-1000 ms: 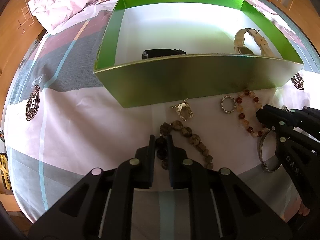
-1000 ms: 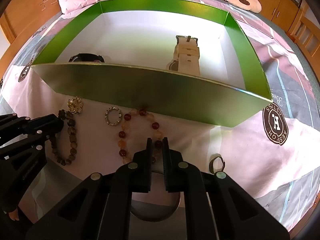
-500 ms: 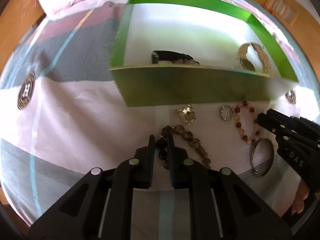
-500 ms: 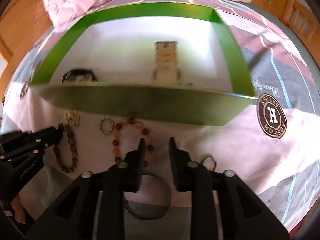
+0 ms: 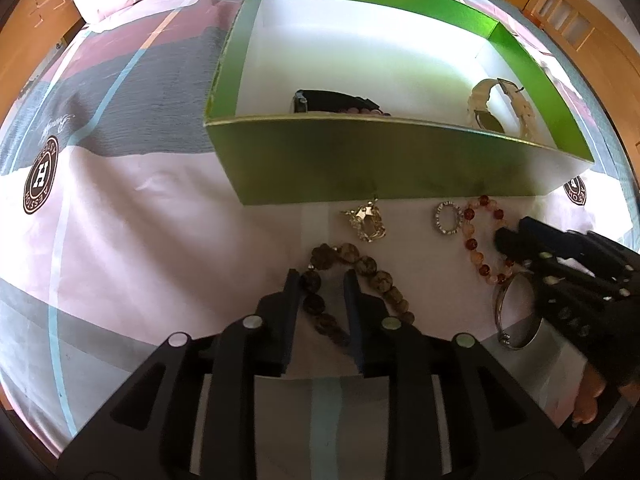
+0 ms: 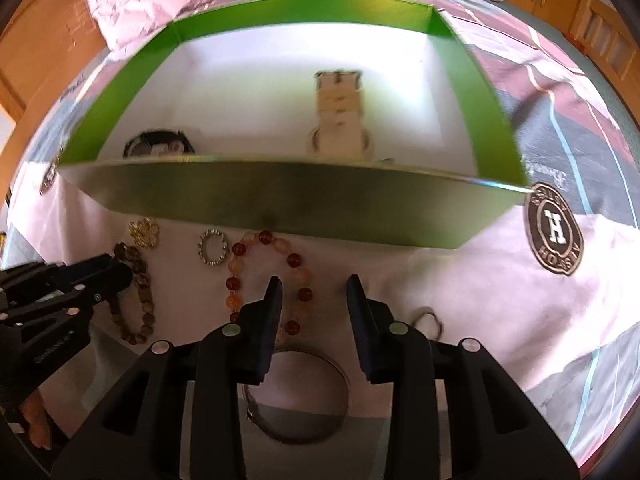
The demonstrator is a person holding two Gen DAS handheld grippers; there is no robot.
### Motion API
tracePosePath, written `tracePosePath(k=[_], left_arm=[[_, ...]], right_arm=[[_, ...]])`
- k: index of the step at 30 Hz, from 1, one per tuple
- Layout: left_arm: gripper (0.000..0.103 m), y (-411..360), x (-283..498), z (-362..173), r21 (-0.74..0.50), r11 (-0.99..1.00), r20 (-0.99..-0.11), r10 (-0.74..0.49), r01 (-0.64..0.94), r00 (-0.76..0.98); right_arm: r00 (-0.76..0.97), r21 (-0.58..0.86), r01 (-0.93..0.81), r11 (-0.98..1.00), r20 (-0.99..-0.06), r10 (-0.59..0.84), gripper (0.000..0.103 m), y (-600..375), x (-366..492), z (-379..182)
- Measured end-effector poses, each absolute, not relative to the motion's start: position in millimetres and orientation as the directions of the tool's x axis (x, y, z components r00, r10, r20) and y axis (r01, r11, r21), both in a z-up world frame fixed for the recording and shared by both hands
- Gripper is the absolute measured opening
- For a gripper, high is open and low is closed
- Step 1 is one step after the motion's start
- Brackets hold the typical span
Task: Organize jewelry
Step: 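Lift the brown bracelet with the left tool while the right tool lifts the amber bracelet, then open the left tool over the box dropping the brown bracelet while the right tool drops the amber bracelet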
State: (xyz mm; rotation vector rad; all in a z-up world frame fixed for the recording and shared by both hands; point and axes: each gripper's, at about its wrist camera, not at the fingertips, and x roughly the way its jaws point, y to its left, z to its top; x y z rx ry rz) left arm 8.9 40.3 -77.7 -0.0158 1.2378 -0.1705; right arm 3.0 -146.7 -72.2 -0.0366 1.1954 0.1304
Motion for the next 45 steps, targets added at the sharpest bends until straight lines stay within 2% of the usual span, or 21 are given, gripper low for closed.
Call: tracePosePath(k=[7,8,10,16,22,29,34,39,45], left_arm=[[0.028,32.9,5.2,-80.2,-0.057,0.986,-0.937,-0.106,0.154,0.333],[0.026,32.5,5.4,-80.0,-0.061,0.986,-0.937,-0.109,0.154,0.333],[0.011,35.9,5.8,-78.9,-0.081,0.986,-0.935,-0.125,0.142,0.332],[0.011,47.3,2.4,-61.7,-0.148,0.981,-0.909,-0.185,0.125,0.374],[0.011,57.0,-5.2,-27.8,-0.226,0.963,-0.867,-0.267,0.146,0.421],[0.011,49.3,-19.2,10.4,-0.216,0.956,-0.818,-0.288,0.198,0.497],[0.011,43.5,-7.5,42.6,-0.302,0.928,-0.78,-0.371,0.216,0.504],[0.011,22.8,12.5,63.2,-0.286,0.922,-0.744,-0.385,0.262,0.545],[0.011,1.9,46.3,28.4,-0.294,0.922,-0.761,-0.386,0.253,0.522]], right_arm=[[0.378,-0.025,-0.153,0.988,-0.925,0.035,0.032,-137.6,2.7,-73.6],[0.376,-0.022,-0.16,0.987,-0.926,0.041,0.029,-136.0,2.4,-73.5],[0.372,-0.013,-0.179,0.984,-0.927,0.055,0.007,-130.8,0.0,-73.3],[0.401,0.007,-0.196,0.981,-0.912,0.087,0.007,-127.1,-11.0,-61.0],[0.483,0.07,-0.19,0.979,-0.862,0.155,0.007,-132.0,-21.3,-20.6],[0.617,0.148,-0.189,0.971,-0.751,0.235,0.007,-145.7,-26.5,36.4],[0.689,0.171,-0.158,0.973,-0.686,0.233,0.007,-162.9,-13.9,58.2],[0.706,0.162,-0.085,0.983,-0.686,0.174,0.007,-178.2,8.3,52.5],[0.658,0.149,0.002,0.989,-0.745,0.11,0.007,-190.7,26.0,24.4]])
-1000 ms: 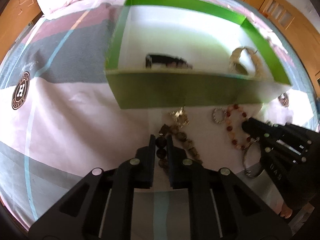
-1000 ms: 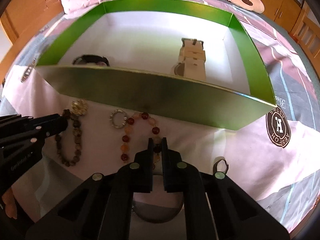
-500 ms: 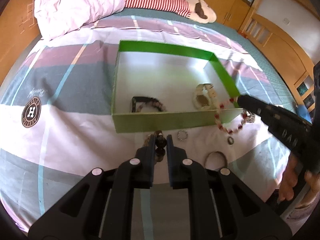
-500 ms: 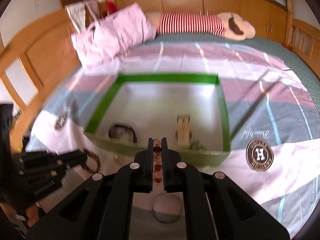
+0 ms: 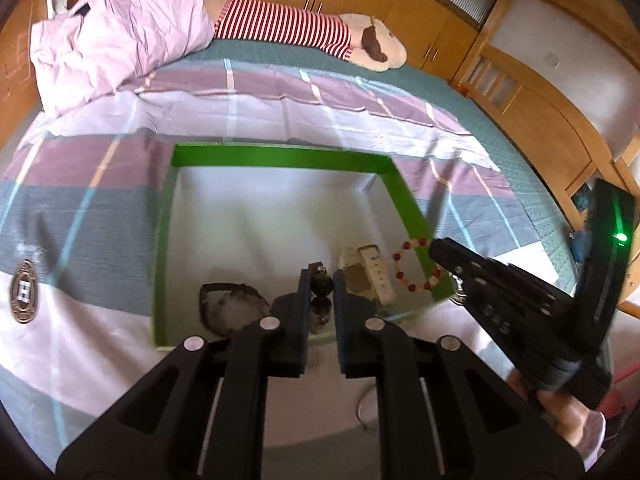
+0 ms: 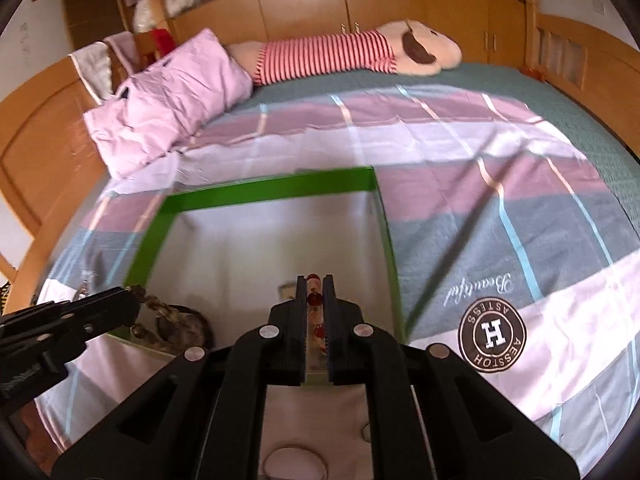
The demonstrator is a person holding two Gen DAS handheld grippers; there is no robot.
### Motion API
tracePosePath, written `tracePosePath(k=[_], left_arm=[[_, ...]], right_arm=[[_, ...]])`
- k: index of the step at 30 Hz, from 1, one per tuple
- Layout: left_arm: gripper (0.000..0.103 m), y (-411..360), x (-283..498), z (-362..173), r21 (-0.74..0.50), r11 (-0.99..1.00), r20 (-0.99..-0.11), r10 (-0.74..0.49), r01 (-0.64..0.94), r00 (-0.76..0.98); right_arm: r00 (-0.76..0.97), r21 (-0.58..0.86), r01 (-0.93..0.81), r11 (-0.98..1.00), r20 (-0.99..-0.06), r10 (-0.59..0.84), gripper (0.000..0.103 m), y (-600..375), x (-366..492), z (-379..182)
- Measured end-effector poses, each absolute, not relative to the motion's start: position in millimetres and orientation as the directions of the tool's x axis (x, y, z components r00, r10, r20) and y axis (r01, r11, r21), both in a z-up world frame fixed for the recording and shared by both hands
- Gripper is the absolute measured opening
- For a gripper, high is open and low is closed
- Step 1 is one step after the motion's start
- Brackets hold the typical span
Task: Organize jewelry
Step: 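Open the left tool over the box dropping the brown bracelet while the right tool drops the amber bracelet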
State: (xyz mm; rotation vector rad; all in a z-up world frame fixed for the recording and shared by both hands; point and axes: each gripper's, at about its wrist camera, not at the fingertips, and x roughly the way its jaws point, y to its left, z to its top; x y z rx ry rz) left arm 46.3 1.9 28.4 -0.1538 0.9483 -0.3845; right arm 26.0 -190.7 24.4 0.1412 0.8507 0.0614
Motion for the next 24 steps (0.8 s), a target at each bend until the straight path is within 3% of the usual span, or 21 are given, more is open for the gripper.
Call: tracePosePath(k=[6,8,9,10,18,19,21,24], left_arm=[[0.011,3.8,60.7,0.4,-0.288,0.933,-0.799,-0.359,0.216,0.482],[0.013,9.1,58.7,2.6,-0.292,0.934,-0.794,-0.358,0.208,0.491],[0.013,11.0,56.2,5.3,-0.289,0.934,-0.79,-0.357,0.212,0.499],[0.015,13.6,50.6,10.2,-0.279,0.934,-0.784,-0.357,0.225,0.508],[0.031,32.3,-8.6,2.9,-0.23,0.933,-0.81,-0.341,0.277,0.477],[0.036,33.8,-13.4,-9.0,-0.209,0.943,-0.832,-0.31,0.259,0.46],[0.036,34.6,-13.6,-25.1,-0.186,0.955,-0.86,-0.271,0.23,0.432],[0.037,29.1,-8.5,-42.0,-0.124,0.967,-0.885,-0.208,0.221,0.416]], right_arm=[[0.602,0.145,-0.01,0.989,-0.789,0.122,0.008,-188.0,28.6,7.6],[0.607,0.134,-0.022,0.991,-0.786,0.12,0.022,-185.7,26.0,9.8],[0.619,0.139,-0.028,0.99,-0.775,0.126,0.036,-185.6,22.2,13.6],[0.629,0.16,-0.04,0.986,-0.763,0.149,0.04,-186.3,17.8,18.1],[0.51,0.168,-0.183,0.969,-0.826,0.24,0.04,-178.9,-24.3,14.2],[0.485,0.164,-0.189,0.968,-0.842,0.237,0.046,-178.3,-26.6,7.2],[0.421,0.15,-0.202,0.968,-0.879,0.224,0.056,-176.3,-30.3,-11.7],[0.364,0.113,-0.206,0.972,-0.913,0.184,0.056,-173.9,-34.5,-28.8]])
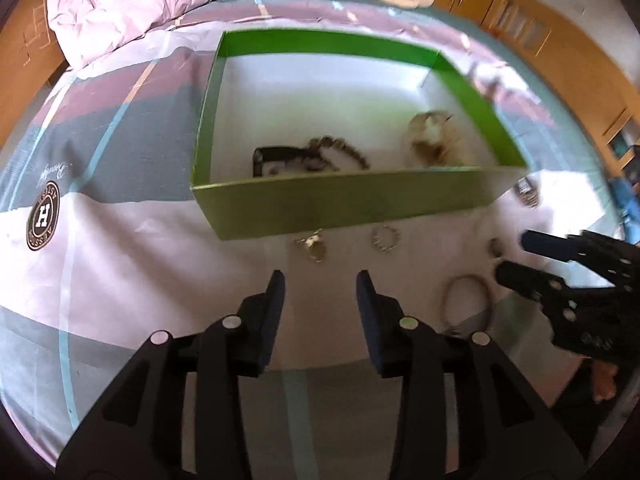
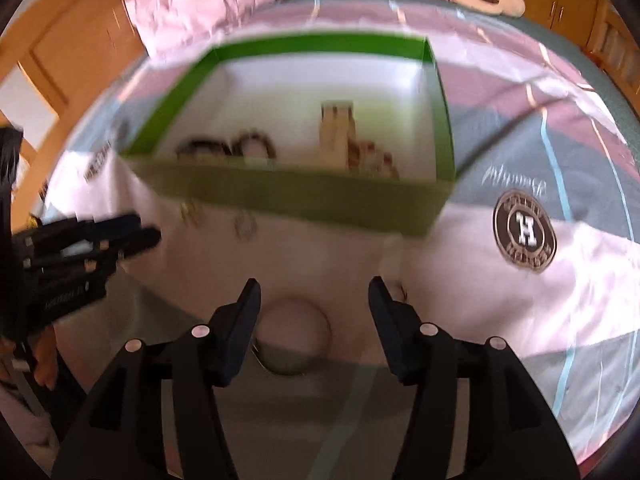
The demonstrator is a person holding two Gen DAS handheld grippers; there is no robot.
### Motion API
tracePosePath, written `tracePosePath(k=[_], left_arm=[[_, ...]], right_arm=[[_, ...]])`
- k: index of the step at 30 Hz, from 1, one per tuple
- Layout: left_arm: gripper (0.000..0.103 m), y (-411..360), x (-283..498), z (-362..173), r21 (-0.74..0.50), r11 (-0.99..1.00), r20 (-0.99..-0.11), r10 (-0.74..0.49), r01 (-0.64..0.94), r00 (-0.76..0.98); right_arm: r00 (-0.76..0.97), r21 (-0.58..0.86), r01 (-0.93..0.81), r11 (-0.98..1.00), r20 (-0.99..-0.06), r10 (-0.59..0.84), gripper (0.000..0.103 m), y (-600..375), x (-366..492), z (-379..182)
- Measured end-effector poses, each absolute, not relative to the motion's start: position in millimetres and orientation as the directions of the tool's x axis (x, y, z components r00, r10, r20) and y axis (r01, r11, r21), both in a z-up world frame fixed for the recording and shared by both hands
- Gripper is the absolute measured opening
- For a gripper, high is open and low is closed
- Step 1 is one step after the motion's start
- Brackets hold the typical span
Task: Organize jewelry
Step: 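Open the left tool over the box dropping the brown bracelet while the right tool drops the amber bracelet, then close the left tool on the gold charm while the right tool moves over the silver bangle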
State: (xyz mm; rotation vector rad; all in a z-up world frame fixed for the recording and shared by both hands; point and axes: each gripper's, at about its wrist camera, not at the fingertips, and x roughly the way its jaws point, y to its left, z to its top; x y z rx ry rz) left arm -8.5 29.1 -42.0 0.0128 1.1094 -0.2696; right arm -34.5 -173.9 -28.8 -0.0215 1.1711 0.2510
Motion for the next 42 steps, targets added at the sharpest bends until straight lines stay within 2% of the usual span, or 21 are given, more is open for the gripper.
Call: tracePosePath(k=[3,4,6,8,10,11,19,22,30,31,33,34,37,39,42], left_arm=[[0.045,25.0,-7.5,-50.9,-0.104,0.97,-0.895,-0.189,0.221,0.405],[0.051,24.0,-6.8,-53.3,-0.102,0.97,-0.895,-0.186,0.219,0.405],[0.052,22.5,-5.1,-55.8,-0.097,0.971,-0.897,-0.181,0.22,0.403],[0.054,22.4,-2.6,-58.2,-0.099,0.971,-0.9,-0.18,0.216,0.397],[0.058,24.8,2.7,-59.8,-0.12,0.972,-0.902,-0.191,0.2,0.386],[0.06,26.3,4.2,-60.7,-0.13,0.973,-0.903,-0.197,0.193,0.382],[0.06,21.0,20.1,-74.3,-0.14,0.976,-0.914,-0.192,0.167,0.358],[0.066,18.2,24.4,-77.8,-0.14,0.978,-0.91,-0.19,0.156,0.369],[0.067,18.5,26.5,-80.7,-0.129,0.983,-0.902,-0.172,0.134,0.396],[0.066,18.8,26.5,-80.8,-0.129,0.983,-0.902,-0.172,0.133,0.396],[0.055,17.6,25.8,-80.6,-0.099,0.986,-0.905,-0.147,0.138,0.4],[0.039,17.4,25.2,-80.6,-0.068,0.988,-0.906,-0.119,0.138,0.407],[0.019,19.2,25.7,-79.4,-0.069,0.988,-0.906,-0.119,0.136,0.407],[0.017,22.3,25.2,-78.6,-0.08,0.989,-0.907,-0.125,0.127,0.403],[0.017,22.8,22.6,-77.6,-0.077,0.989,-0.908,-0.123,0.128,0.401]], right_arm=[[0.329,0.117,-0.189,0.975,-0.928,0.175,0.056,-176.1,-36.1,-34.9],[0.311,0.133,-0.189,0.973,-0.932,0.187,0.061,-176.3,-36.8,-37.9],[0.28,0.136,-0.214,0.967,-0.94,0.194,0.07,-170.7,-40.0,-45.3],[0.27,0.089,-0.266,0.96,-0.949,0.163,0.071,-157.6,-45.8,-51.9],[0.266,0.061,-0.293,0.954,-0.953,0.142,0.079,-148.7,-48.9,-55.6],[0.262,0.049,-0.307,0.95,-0.956,0.134,0.08,-143.1,-50.5,-59.5],[0.247,-0.006,-0.315,0.949,-0.966,0.076,0.08,-130.6,-48.4,-76.4],[0.255,-0.013,-0.317,0.948,-0.964,0.072,0.08,-129.4,-49.1,-77.1],[0.276,-0.031,-0.329,0.944,-0.959,0.065,0.08,-124.4,-52.0,-79.4],[0.276,-0.03,-0.328,0.944,-0.959,0.065,0.08,-124.4,-52.0,-79.8],[0.275,-0.027,-0.325,0.945,-0.959,0.067,0.08,-122.7,-52.0,-80.5],[0.275,-0.021,-0.326,0.945,-0.959,0.073,0.077,-122.4,-51.8,-80.3],[0.274,0.0,-0.331,0.944,-0.957,0.097,0.065,-121.6,-53.3,-78.7],[0.275,0.006,-0.334,0.943,-0.956,0.103,0.059,-121.0,-53.5,-77.8],[0.274,0.012,-0.323,0.946,-0.956,0.106,0.059,-120.6,-51.5,-77.3]])
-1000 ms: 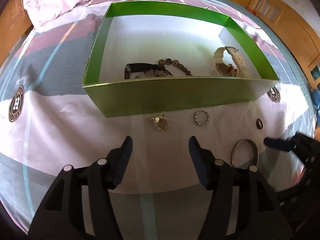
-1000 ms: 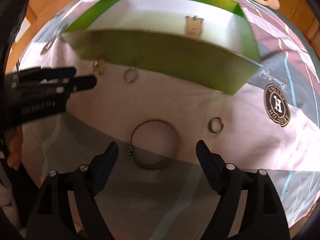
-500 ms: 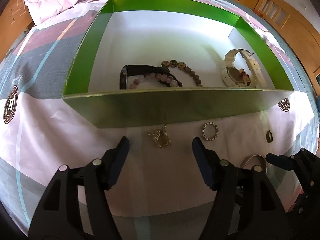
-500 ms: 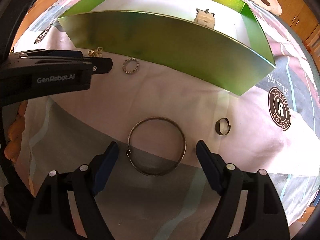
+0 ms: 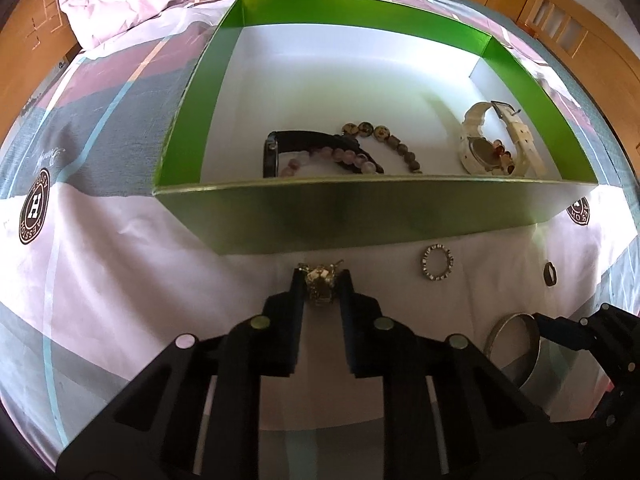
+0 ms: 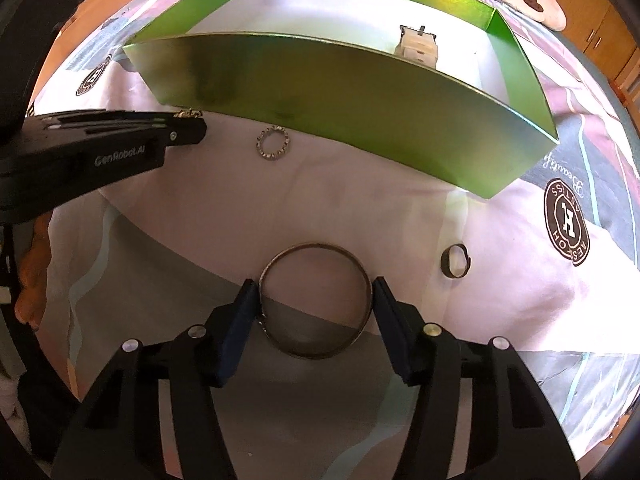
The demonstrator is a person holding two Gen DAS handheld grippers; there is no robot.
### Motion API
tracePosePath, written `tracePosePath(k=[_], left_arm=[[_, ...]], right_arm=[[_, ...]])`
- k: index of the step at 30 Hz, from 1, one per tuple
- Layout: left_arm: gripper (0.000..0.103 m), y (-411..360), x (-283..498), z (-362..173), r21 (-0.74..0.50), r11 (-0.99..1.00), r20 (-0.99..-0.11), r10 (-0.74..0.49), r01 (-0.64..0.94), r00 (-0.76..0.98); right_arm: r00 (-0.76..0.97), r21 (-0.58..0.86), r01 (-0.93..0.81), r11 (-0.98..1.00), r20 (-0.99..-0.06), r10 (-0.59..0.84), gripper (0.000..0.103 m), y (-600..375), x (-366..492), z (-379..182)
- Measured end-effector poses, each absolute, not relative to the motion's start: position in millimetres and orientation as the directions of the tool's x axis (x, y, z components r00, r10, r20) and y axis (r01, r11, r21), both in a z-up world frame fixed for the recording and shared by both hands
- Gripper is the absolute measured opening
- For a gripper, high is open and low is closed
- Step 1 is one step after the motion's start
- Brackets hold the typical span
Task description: Organize jewelry
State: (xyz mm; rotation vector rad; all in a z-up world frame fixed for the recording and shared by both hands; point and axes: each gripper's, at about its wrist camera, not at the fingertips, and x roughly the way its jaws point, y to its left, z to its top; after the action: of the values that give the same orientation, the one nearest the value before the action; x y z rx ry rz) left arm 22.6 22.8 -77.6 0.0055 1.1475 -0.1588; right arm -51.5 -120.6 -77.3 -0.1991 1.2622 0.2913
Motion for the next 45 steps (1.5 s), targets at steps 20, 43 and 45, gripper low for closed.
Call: tracePosePath(k=[20,43,45], left_arm=[[0.023,28.1,-5.7,-75.1,-0.114,0.976,-0.92,-0.173,0.185,0.351],[0.029,12.2,-12.4,-78.9,-0.039,0.977,-0.921,-0.117,0.21,0.373],[0.029,9.9,-13.4,-79.0,-0.027,0.977,-0.919,-0.107,0.211,0.379]], right_arm=[[0.294,-0.007,-0.287,0.958,-0.953,0.081,0.061,-128.4,-36.9,-68.7],[0.285,-0.021,-0.282,0.959,-0.956,0.063,0.067,-134.8,-36.3,-70.3],[0.282,-0.017,-0.278,0.96,-0.957,0.065,0.067,-129.6,-36.8,-73.3]])
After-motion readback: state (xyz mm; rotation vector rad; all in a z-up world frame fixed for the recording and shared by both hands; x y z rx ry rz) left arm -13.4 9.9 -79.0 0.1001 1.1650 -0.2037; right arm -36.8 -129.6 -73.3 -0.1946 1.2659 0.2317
